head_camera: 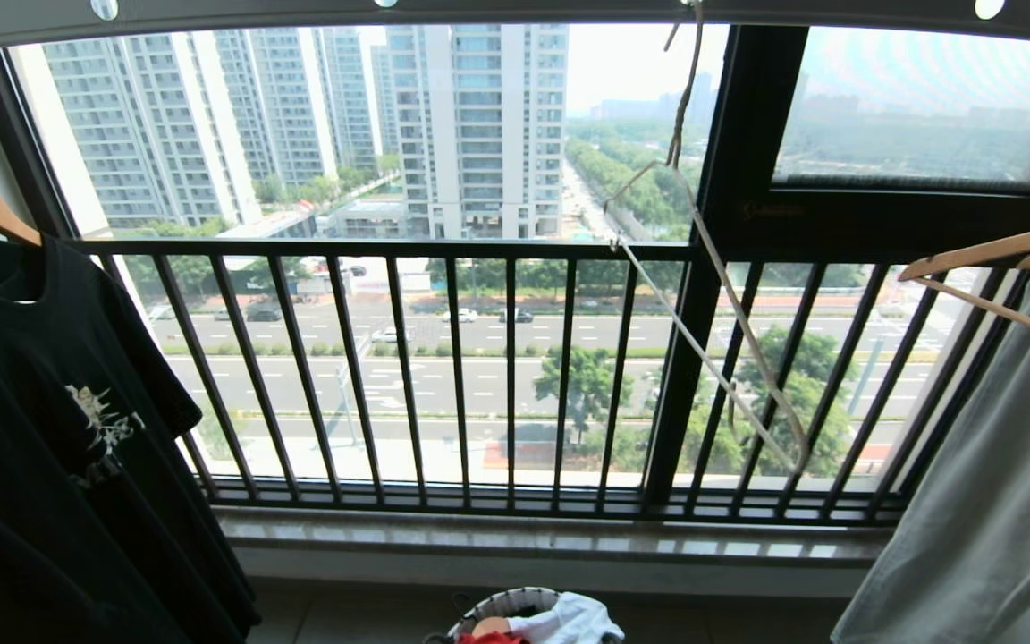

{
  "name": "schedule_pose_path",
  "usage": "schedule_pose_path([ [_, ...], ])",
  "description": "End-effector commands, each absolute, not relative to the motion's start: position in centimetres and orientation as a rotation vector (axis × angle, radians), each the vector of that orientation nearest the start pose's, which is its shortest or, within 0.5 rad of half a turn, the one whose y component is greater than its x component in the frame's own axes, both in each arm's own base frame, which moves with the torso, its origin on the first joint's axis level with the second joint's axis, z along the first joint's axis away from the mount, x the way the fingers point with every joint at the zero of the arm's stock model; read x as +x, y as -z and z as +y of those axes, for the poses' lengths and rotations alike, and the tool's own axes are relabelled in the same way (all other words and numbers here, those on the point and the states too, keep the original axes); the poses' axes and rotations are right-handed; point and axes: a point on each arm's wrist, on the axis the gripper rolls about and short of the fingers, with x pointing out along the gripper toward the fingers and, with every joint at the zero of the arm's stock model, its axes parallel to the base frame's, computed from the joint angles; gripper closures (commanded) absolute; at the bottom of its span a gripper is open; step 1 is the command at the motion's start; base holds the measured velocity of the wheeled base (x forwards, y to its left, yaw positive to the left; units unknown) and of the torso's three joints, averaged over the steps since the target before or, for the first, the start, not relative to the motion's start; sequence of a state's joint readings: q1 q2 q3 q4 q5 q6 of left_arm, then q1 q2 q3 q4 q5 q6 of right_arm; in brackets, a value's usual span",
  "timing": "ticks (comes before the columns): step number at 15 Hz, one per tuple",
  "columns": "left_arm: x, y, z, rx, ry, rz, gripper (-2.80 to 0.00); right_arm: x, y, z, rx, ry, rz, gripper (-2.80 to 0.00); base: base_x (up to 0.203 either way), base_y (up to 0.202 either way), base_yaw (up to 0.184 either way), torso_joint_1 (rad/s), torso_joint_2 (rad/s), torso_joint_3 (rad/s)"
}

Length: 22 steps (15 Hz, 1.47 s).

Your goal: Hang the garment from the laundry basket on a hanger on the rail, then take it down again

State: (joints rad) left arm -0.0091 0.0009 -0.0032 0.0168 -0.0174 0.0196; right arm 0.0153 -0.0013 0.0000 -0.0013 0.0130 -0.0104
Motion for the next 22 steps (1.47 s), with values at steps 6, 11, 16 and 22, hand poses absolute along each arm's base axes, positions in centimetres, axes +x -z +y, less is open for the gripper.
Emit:
schedule_pose_path([
  [6, -2.29, -7.46, -0.02, 0.020, 0.027, 0.015, 0.00, -2.28, -7.56, 0.00, -0.011, -0.029, -0.002, 0.00, 0.000, 0.000, 0.000, 0.000, 0.00, 0.000],
  [11, -2.29, -7.46, -0.02, 0.020, 0.028, 0.015, 0.00, -2.28, -7.56, 0.00, -0.011, -0.029, -0.002, 0.00, 0.000, 0.000, 0.000, 0.000, 0.00, 0.000],
  [16, -2.29, -7.46, -0.02, 0.020, 0.028, 0.015, 0.00, -2.28, -7.56, -0.01, -0.008, -0.028, -0.002, 0.00, 0.000, 0.000, 0.000, 0.000, 0.00, 0.000],
  [22, -2.29, -7.46, -0.02, 0.020, 0.027, 0.015, 0.00, -2.28, -7.56, -0.01, -0.006, -0.026, -0.002, 0.00, 0.000, 0.000, 0.000, 0.000, 0.00, 0.000],
])
